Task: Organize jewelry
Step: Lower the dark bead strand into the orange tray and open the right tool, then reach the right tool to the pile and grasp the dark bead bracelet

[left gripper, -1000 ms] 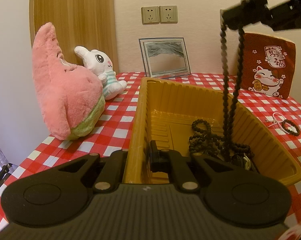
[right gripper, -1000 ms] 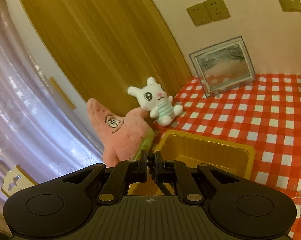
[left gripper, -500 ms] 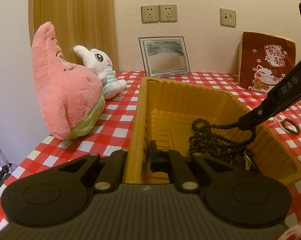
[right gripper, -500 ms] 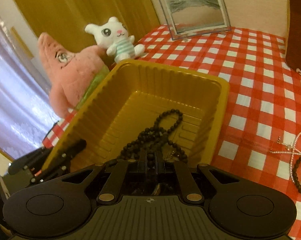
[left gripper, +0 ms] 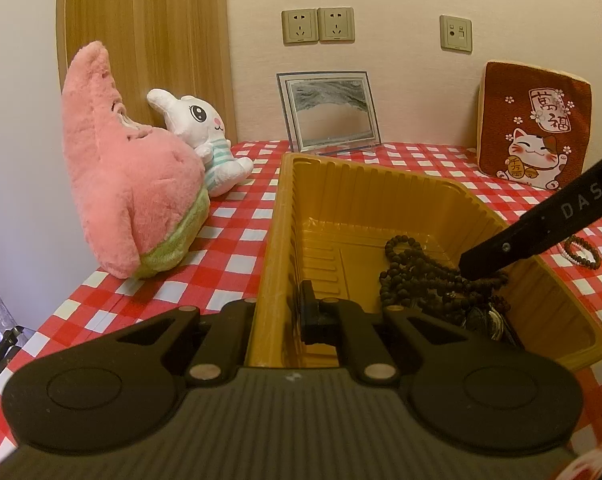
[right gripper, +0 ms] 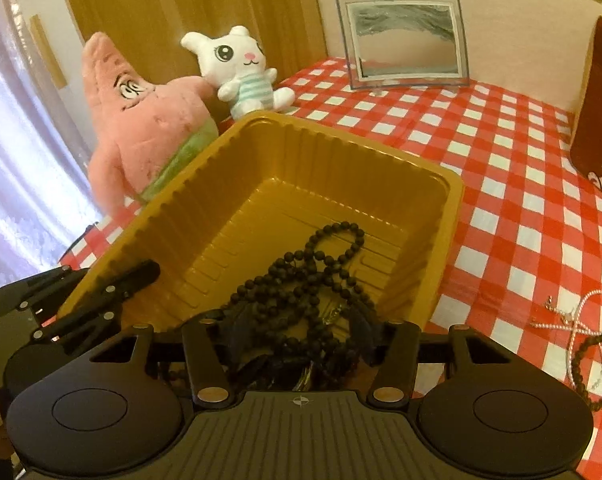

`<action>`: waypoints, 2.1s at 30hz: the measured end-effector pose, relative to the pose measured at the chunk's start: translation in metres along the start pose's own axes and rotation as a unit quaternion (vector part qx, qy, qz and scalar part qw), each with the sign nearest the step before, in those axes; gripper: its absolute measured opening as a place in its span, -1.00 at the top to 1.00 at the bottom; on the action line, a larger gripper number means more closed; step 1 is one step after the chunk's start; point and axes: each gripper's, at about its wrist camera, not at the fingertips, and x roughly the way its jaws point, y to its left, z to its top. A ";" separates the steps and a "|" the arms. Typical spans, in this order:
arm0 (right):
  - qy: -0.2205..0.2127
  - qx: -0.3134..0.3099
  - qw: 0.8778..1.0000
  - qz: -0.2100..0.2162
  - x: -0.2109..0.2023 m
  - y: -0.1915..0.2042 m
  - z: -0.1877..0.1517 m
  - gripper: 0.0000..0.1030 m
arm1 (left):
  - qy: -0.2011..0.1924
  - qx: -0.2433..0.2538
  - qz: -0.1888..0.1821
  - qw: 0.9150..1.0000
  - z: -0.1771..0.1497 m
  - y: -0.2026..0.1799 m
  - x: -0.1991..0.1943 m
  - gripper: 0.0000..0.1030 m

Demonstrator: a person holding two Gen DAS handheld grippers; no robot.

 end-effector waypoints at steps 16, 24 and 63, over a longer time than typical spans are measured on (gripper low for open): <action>-0.005 0.018 1.000 -0.008 -0.016 -0.008 -0.004 -0.06 | 0.001 0.001 0.000 1.000 0.000 0.001 0.002 0.87; -0.047 0.037 0.998 -0.014 -0.048 -0.024 -0.015 -0.06 | 0.001 0.002 0.000 1.000 -0.001 0.001 0.003 0.87; -0.013 0.079 0.974 -0.214 -0.049 -0.199 -0.061 0.76 | 0.010 0.015 0.002 1.000 0.002 -0.001 0.003 0.86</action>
